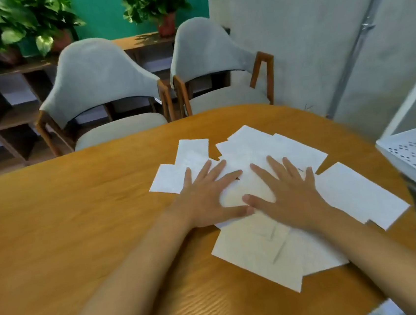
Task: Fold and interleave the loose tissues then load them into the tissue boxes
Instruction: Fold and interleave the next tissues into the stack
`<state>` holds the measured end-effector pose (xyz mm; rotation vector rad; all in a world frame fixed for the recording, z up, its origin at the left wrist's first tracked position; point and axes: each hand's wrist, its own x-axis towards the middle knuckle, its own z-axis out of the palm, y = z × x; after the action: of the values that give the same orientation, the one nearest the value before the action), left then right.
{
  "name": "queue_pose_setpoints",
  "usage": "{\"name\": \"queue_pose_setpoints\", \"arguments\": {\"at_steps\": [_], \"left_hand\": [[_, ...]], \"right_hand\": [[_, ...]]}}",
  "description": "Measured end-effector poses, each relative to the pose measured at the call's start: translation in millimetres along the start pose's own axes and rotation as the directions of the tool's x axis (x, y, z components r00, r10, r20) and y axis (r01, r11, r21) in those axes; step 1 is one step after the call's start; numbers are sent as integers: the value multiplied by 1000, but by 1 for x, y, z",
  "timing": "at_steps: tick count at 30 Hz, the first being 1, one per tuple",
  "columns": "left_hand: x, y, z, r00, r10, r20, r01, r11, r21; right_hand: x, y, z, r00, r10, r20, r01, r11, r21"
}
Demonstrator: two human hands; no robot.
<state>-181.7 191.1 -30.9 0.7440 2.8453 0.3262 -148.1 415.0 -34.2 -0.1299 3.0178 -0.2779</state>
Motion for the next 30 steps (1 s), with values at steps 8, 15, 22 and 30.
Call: {"name": "queue_pose_setpoints", "arguments": {"at_steps": [8, 15, 22, 30], "left_hand": [[-34, -39, 2, 996, -78, -44, 79, 997, 24], [-104, -102, -4, 974, -204, -97, 198, 978, -69], [-170, -152, -15, 946, -300, -120, 285, 950, -129], [-212, -159, -10, 883, -340, -323, 250, 924, -289]], "right_hand": [[12, -44, 19, 994, -101, -47, 99, 994, -39], [22, -131, 36, 975, -223, -16, 222, 973, -65], [28, -210, 53, 942, -334, -12, 333, 940, -75], [19, -253, 55, 914, -401, -57, 405, 906, 126]]}}
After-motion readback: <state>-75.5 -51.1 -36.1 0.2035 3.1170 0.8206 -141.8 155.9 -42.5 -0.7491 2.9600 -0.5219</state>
